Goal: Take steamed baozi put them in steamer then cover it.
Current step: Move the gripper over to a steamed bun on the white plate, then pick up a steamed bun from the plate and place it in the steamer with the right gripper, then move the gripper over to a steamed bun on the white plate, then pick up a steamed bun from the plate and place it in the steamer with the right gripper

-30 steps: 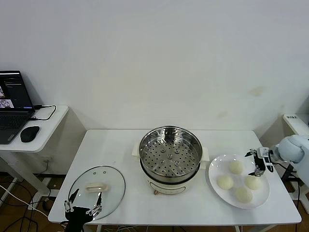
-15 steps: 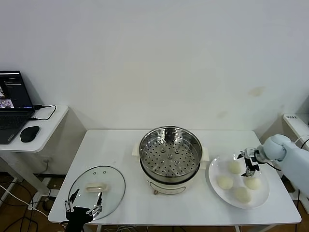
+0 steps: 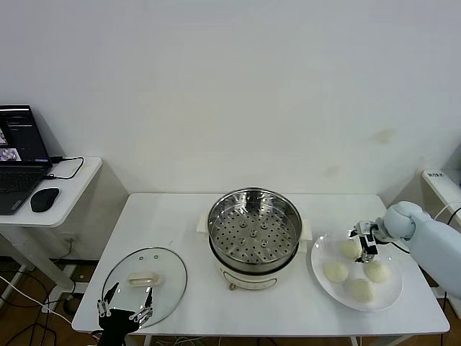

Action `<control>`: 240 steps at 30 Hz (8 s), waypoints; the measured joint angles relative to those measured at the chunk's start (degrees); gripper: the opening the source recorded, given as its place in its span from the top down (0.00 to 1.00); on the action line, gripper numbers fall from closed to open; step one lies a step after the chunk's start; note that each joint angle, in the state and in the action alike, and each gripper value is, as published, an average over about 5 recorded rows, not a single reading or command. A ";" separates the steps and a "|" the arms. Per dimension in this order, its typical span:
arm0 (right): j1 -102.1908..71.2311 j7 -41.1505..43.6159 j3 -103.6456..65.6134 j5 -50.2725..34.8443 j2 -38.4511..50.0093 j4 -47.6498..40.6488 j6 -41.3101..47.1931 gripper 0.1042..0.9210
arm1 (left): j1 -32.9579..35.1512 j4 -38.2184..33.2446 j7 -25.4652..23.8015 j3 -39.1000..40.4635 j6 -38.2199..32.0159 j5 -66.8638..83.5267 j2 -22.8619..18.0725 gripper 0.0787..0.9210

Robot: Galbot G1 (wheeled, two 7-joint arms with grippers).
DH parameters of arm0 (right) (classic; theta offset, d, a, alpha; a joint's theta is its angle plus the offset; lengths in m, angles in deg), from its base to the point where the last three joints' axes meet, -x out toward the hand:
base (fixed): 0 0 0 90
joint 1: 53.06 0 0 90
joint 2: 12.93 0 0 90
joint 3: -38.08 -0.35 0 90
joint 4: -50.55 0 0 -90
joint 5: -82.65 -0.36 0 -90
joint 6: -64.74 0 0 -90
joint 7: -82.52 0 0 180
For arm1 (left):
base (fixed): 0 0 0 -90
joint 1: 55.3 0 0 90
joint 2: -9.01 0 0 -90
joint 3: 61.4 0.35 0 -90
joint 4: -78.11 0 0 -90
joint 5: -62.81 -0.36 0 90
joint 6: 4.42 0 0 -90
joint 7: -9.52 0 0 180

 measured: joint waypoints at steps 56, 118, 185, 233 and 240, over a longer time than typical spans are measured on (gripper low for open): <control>46.16 -0.45 38.39 -22.96 -9.86 17.06 -3.79 0.35 | -1.65 -1.67 -0.51 -1.75 0.17 2.76 2.27 0.12; 49.74 0.84 44.62 -21.37 0.93 32.08 1.52 0.12 | -1.63 -4.05 -0.79 -3.16 0.58 3.27 3.40 0.12; -2.42 -3.29 8.15 -7.92 8.45 22.60 10.15 0.36 | -1.09 -2.17 -0.85 -4.41 0.77 2.83 2.04 0.12; 41.41 -11.66 34.92 -42.11 -9.97 29.78 28.80 0.35 | -2.38 -4.22 -0.86 -5.41 0.97 3.92 2.37 0.12; 39.13 -14.92 36.65 -44.80 -17.85 25.50 31.11 0.35 | -2.72 -4.01 -0.86 -5.54 0.98 4.04 2.26 0.12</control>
